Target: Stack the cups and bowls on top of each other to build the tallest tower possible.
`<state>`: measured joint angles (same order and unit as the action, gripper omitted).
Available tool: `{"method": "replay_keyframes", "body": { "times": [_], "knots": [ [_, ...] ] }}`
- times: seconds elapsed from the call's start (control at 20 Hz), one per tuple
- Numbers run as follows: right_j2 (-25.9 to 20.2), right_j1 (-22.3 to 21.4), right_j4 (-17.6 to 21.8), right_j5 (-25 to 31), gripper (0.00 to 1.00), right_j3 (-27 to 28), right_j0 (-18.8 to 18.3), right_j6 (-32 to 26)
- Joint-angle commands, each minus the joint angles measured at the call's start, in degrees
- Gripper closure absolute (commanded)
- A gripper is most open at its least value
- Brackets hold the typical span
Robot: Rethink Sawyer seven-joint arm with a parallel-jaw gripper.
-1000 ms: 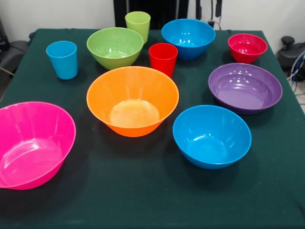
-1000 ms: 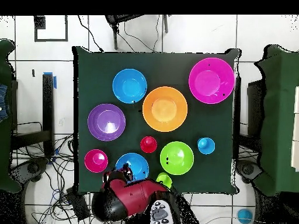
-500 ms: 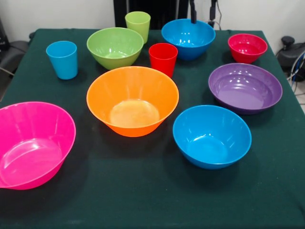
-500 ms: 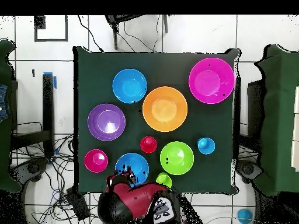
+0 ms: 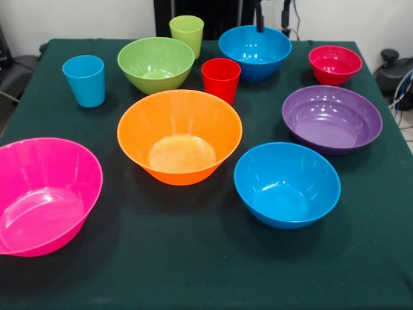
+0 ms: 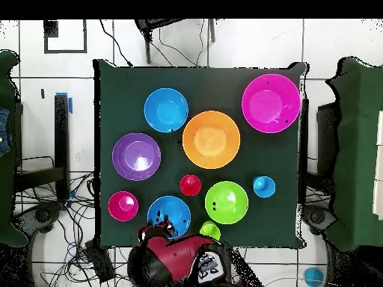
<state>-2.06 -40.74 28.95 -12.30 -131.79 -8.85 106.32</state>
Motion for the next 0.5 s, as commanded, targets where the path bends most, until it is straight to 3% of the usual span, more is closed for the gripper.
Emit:
{"method": "replay_keyframes", "body": {
  "times": [0.05, 0.5],
  "knots": [
    [-4.3, 2.5, 3.1, -1.5, 0.00, 0.3, -1.8, 6.5],
    [-4.1, 2.9, 3.7, -2.6, 0.00, 0.6, -1.6, 6.5]
  ]
}}
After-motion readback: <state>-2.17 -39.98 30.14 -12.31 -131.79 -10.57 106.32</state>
